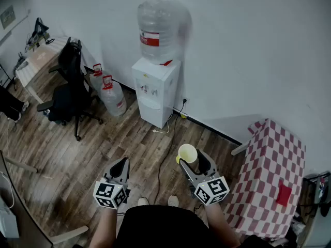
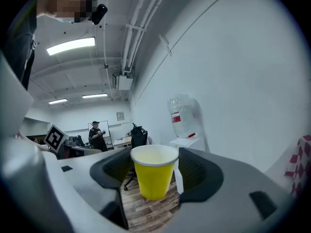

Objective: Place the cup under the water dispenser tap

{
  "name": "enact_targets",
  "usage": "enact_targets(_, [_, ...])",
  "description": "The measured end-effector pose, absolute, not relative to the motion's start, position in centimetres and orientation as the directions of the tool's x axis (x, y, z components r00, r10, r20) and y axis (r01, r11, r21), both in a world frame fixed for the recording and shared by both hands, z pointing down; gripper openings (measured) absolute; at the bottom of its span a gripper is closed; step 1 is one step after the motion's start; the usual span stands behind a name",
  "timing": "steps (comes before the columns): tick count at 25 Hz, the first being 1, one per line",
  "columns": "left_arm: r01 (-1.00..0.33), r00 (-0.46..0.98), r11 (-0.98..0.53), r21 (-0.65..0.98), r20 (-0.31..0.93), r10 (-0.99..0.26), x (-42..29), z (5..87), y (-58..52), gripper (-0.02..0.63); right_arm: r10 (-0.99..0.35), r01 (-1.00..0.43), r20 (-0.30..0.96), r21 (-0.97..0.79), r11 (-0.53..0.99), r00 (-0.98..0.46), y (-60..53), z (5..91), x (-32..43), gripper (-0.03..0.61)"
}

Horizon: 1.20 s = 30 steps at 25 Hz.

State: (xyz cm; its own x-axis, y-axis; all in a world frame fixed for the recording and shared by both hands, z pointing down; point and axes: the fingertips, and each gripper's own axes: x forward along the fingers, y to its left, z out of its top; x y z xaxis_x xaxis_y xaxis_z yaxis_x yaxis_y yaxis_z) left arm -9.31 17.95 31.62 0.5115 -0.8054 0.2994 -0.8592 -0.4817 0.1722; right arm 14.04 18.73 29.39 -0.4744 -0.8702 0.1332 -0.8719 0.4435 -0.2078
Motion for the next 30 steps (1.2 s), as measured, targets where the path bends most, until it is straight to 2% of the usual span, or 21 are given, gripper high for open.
enact_targets(18, [-0.874, 0.486, -0.458, 0.164, 0.309, -0.817, -4.4, 31.6, 19.1, 0.015, -0.841, -0.839, 0.125, -0.233, 0.492, -0.527, 19.4, 30.3, 17.8, 0.318])
enact_targets(30, [-0.902, 0.432, -0.400, 0.161, 0.356, -0.829, -1.2, 32.7, 21.4, 0.015, -0.788, -0.801, 0.184, -0.267, 0.535, -0.588, 20.7, 34.1, 20.2, 0.318])
